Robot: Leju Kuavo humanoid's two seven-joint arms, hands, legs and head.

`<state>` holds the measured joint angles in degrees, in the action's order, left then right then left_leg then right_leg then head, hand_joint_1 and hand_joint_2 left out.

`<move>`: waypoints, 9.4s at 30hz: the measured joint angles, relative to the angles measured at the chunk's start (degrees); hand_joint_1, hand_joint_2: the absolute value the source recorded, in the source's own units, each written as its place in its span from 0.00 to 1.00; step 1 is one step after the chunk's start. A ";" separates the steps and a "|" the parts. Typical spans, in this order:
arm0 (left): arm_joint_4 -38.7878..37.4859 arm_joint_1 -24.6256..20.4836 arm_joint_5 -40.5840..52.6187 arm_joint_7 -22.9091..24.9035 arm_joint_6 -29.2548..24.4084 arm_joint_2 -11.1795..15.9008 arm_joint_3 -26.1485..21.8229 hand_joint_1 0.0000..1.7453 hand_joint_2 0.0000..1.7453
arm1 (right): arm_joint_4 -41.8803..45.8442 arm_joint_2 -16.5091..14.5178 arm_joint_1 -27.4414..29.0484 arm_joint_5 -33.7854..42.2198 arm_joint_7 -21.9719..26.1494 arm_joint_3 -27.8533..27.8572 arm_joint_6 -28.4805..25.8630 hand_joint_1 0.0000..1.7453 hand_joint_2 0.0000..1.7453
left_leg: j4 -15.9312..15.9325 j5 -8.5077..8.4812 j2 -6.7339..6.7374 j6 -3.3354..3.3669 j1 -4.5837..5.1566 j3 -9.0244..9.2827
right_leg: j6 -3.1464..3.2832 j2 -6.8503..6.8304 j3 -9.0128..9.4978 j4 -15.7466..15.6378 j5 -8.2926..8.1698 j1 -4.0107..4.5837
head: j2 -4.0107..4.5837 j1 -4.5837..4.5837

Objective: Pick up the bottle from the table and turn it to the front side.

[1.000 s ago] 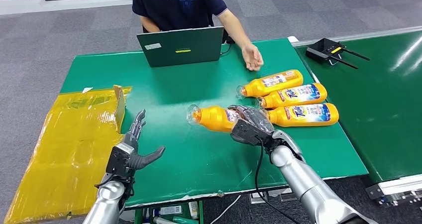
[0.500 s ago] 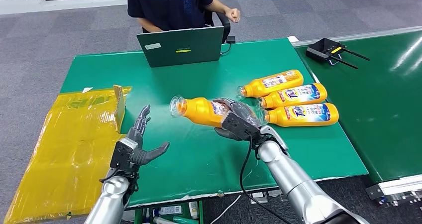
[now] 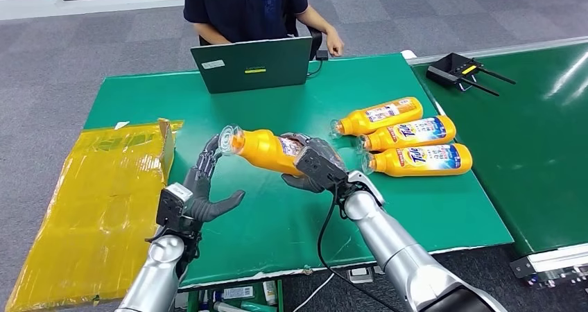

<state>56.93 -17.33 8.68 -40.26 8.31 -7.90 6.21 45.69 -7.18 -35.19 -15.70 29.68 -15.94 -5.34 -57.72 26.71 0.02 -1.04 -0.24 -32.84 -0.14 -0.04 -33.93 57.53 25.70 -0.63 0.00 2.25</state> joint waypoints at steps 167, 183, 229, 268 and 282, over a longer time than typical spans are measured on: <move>-7.84 -13.00 -17.31 -0.03 15.88 -2.86 1.20 0.00 1.00 | -5.87 -8.45 -3.21 4.79 -0.46 -5.32 3.11 1.00 1.00 | 0.00 -0.10 -0.01 -0.04 -0.03 -0.16 | 0.03 0.00 -0.18 0.02 -0.04 0.03 | 0.00 0.00; -5.99 -12.57 -19.63 0.65 18.83 -2.67 1.20 1.00 1.00 | -5.91 -8.17 -3.15 4.45 -0.73 -5.31 3.16 1.00 1.00 | 0.00 -0.10 -0.01 -0.04 -0.03 -0.16 | 0.03 0.00 -0.18 0.02 -0.04 0.03 | 0.00 0.00; -5.92 -12.46 -20.14 1.32 18.85 -2.09 1.40 1.00 1.00 | -5.91 -8.47 -2.84 3.82 -0.61 -5.33 3.11 0.00 1.00 | 0.00 -0.10 -0.01 -0.04 -0.03 -0.16 | 0.04 0.01 -0.19 0.02 -0.04 0.03 | 0.00 0.00; 1.96 -14.25 6.76 0.09 -9.51 5.04 2.07 1.00 1.00 | -4.37 -8.06 -0.33 3.41 0.16 -5.33 4.19 0.00 1.00 | 0.00 -0.11 0.01 -0.06 -0.06 -0.15 | 0.05 0.03 -0.20 0.03 -0.05 0.07 | 0.01 0.02; 0.49 -17.67 28.09 4.50 -21.10 8.12 4.49 1.00 1.00 | -2.87 -7.49 0.86 3.38 0.14 -5.33 4.18 0.00 1.00 | 0.00 -0.11 0.01 -0.06 -0.06 -0.15 | 0.06 0.04 -0.21 0.03 -0.05 0.07 | 0.00 0.02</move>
<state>57.42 -35.00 36.78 -35.76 -12.80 0.22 10.70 42.82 -14.67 -34.33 -12.33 29.82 -21.27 -1.16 -57.72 26.60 0.03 -1.10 -0.31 -32.99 -0.07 0.01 -34.14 57.56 25.64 -0.56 0.00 2.27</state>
